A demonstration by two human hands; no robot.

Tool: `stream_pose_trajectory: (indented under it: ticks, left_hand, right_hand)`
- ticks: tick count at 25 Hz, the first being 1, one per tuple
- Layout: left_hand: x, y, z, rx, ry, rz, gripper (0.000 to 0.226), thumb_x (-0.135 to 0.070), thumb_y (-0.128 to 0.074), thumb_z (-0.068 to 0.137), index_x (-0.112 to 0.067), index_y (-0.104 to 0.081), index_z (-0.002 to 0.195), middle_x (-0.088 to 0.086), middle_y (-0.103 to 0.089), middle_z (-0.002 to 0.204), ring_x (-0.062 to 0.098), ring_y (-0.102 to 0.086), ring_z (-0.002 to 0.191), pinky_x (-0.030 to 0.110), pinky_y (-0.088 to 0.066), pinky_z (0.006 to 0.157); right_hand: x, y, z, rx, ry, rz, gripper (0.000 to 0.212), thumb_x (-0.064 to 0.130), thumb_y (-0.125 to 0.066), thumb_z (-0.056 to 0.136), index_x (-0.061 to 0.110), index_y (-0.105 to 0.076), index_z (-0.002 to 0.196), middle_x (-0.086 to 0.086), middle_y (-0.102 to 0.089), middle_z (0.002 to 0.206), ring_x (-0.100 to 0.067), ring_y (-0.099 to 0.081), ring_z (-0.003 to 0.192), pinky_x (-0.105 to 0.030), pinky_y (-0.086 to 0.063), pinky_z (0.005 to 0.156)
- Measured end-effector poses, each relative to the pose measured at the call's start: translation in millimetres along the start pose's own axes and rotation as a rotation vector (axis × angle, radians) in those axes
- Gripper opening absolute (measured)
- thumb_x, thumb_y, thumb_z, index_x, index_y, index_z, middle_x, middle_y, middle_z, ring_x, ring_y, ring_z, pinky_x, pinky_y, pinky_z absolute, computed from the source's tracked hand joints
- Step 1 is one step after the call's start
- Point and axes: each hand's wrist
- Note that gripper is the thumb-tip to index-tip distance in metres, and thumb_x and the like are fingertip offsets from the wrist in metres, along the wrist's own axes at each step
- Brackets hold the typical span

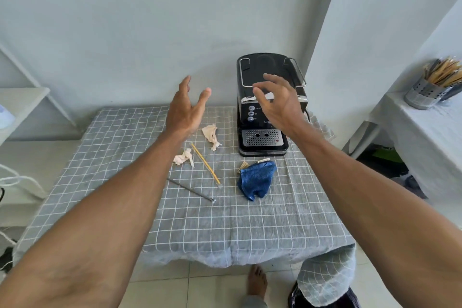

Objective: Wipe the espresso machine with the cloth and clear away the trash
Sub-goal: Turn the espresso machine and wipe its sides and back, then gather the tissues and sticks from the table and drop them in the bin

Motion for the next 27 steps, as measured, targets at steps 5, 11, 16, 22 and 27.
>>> stream_pose_trajectory:
  ticks: [5, 11, 16, 22, 27]
  left_hand:
    - [48.4, 63.0, -29.0, -0.005, 0.024, 0.06, 0.085, -0.08, -0.041, 0.09, -0.038, -0.02, 0.16, 0.008, -0.034, 0.165, 0.028, -0.048, 0.14, 0.049, -0.036, 0.114]
    - [121.0, 113.2, -48.9, 0.001, 0.109, 0.186, 0.093, -0.088, -0.034, 0.087, -0.037, -0.014, 0.161, 0.007, -0.028, 0.168, 0.032, -0.038, 0.149, 0.059, -0.031, 0.119]
    - [186.8, 106.3, -50.3, 0.063, 0.179, 0.213, 0.085, -0.081, -0.042, 0.092, -0.037, -0.019, 0.161, 0.007, -0.029, 0.168, 0.032, -0.04, 0.147, 0.057, -0.034, 0.116]
    - [249.2, 78.2, -40.3, 0.189, 0.28, 0.185, 0.089, -0.075, -0.058, 0.088, -0.037, -0.022, 0.16, 0.004, -0.028, 0.168, 0.03, -0.034, 0.151, 0.058, -0.033, 0.118]
    - [288.5, 57.8, -49.8, 0.254, 0.316, 0.267, 0.099, -0.073, -0.07, 0.079, -0.034, -0.028, 0.16, 0.002, -0.035, 0.165, 0.029, -0.035, 0.15, 0.058, -0.034, 0.118]
  right_hand:
    - [44.0, -52.7, -31.7, 0.173, 0.072, -0.075, 0.045, 0.037, -0.06, 0.104, 0.019, -0.058, 0.145, -0.007, -0.046, 0.158, -0.023, -0.04, 0.148, -0.038, -0.035, 0.119]
    - [63.0, -117.0, -48.0, 0.372, 0.077, -0.121, 0.054, 0.042, -0.057, 0.104, 0.02, -0.047, 0.153, -0.008, -0.039, 0.162, -0.024, -0.035, 0.151, -0.033, -0.025, 0.122]
    - [55.9, -181.9, -43.4, 0.501, 0.024, -0.121, 0.062, 0.046, -0.055, 0.104, 0.019, -0.037, 0.158, -0.009, -0.034, 0.164, -0.027, -0.036, 0.15, -0.043, -0.033, 0.122]
    - [26.1, -264.5, -39.7, 0.621, -0.062, -0.107, 0.069, 0.05, -0.055, 0.103, 0.023, -0.03, 0.161, -0.006, -0.027, 0.168, -0.025, -0.025, 0.154, -0.041, -0.026, 0.124]
    - [8.3, -311.5, -43.1, 0.674, -0.162, -0.105, 0.074, 0.052, -0.059, 0.1, 0.024, -0.029, 0.161, -0.006, -0.026, 0.169, -0.028, -0.023, 0.155, -0.044, -0.026, 0.125]
Point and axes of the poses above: each hand's wrist, its own z-axis towards the middle knuckle, its own y-axis out of the back of the hand, x = y × z
